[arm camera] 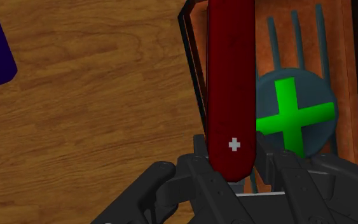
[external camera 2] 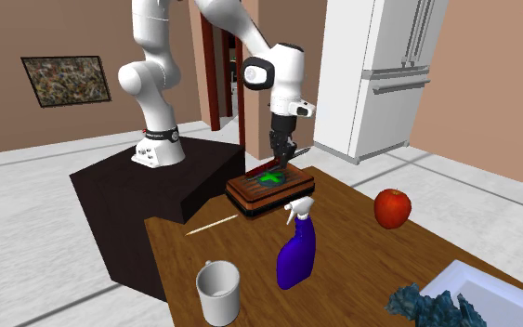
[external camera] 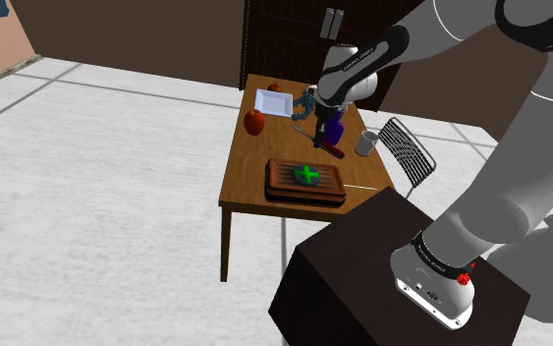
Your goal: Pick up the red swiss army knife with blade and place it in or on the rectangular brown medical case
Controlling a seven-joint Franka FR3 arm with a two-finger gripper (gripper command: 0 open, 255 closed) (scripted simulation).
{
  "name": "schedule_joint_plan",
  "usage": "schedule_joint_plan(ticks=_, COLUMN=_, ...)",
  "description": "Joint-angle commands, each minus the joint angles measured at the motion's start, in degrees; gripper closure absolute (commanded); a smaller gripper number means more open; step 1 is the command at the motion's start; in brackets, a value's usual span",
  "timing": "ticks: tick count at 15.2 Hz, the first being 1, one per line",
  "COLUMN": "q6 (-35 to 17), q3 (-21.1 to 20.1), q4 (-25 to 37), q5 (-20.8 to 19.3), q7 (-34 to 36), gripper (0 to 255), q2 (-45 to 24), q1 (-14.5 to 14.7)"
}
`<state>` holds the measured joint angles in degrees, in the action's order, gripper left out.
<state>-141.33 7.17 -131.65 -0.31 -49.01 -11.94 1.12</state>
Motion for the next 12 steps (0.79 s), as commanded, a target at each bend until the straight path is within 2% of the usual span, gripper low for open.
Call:
schedule_joint_plan(ticks=1, q6=-1.6, q3=-0.6, q4=-3.9, q5=-0.5, q7=2.5, gripper=255, q2=2.3, q1=1.4)
schedule_joint_plan(ticks=6, q6=-3.4, q3=-2.8, q4=-10.9, q5=-1.5, q7=8.8, gripper=255, q2=7.4, q1=4.8)
schedule_joint_plan(ticks=12, q6=-8.2, q3=-2.9, q4=-11.2, q5=-1.1, q7=8.6, gripper=255, q2=2.8, q1=4.8)
